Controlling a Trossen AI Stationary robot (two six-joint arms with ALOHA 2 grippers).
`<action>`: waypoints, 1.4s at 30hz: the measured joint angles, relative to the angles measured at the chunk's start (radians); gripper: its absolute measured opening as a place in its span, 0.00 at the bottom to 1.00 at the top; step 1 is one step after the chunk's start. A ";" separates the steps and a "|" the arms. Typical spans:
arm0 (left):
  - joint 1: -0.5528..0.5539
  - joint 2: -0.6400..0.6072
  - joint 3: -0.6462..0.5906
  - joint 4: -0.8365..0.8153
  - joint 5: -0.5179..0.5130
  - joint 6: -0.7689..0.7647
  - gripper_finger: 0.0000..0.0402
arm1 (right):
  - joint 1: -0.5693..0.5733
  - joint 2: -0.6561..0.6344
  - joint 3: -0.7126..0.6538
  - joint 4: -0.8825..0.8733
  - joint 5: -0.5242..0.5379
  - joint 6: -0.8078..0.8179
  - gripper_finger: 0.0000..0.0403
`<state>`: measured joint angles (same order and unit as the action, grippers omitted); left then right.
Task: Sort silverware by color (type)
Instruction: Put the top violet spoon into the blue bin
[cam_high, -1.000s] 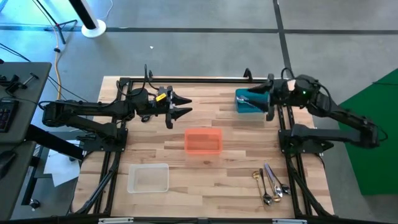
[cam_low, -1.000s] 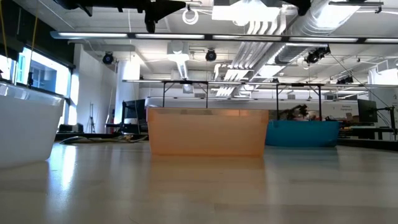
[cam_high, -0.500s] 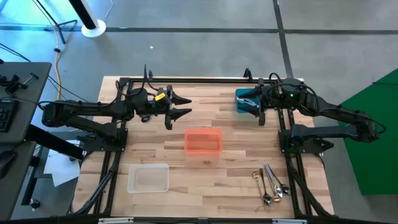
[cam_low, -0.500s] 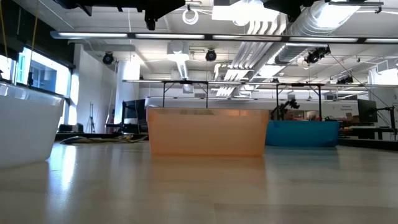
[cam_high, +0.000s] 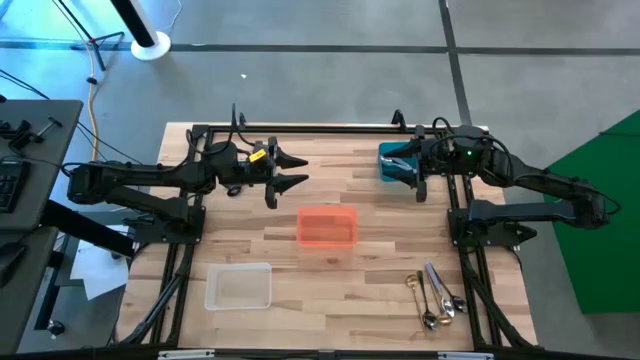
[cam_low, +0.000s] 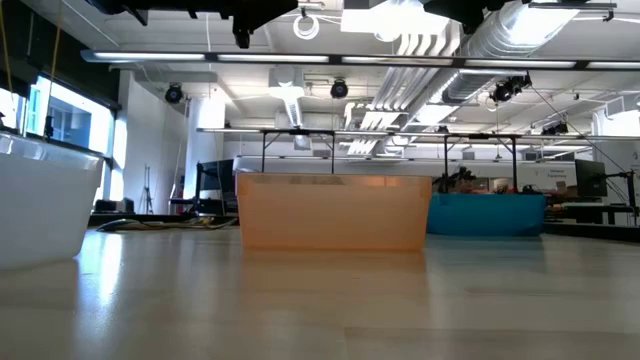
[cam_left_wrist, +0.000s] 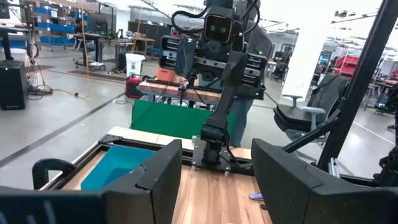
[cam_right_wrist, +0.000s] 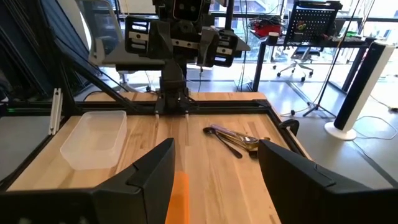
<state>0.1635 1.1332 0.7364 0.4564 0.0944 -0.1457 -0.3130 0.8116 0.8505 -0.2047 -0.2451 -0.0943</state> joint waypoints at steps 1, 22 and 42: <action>0.000 0.000 0.000 0.000 0.000 0.007 0.45 | 0.000 0.000 0.000 0.000 0.000 0.002 0.53; 0.001 0.000 0.000 -0.009 -0.010 0.019 0.45 | 0.000 0.012 0.000 0.005 -0.107 0.139 0.53; 0.146 0.007 0.182 -0.574 -0.130 -0.106 0.45 | 0.000 0.013 0.000 0.005 -0.100 0.139 0.53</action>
<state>0.3091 1.1398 0.9188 -0.1174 -0.0356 -0.2517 -0.3130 0.8242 0.8509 -0.1995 -0.3456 0.0448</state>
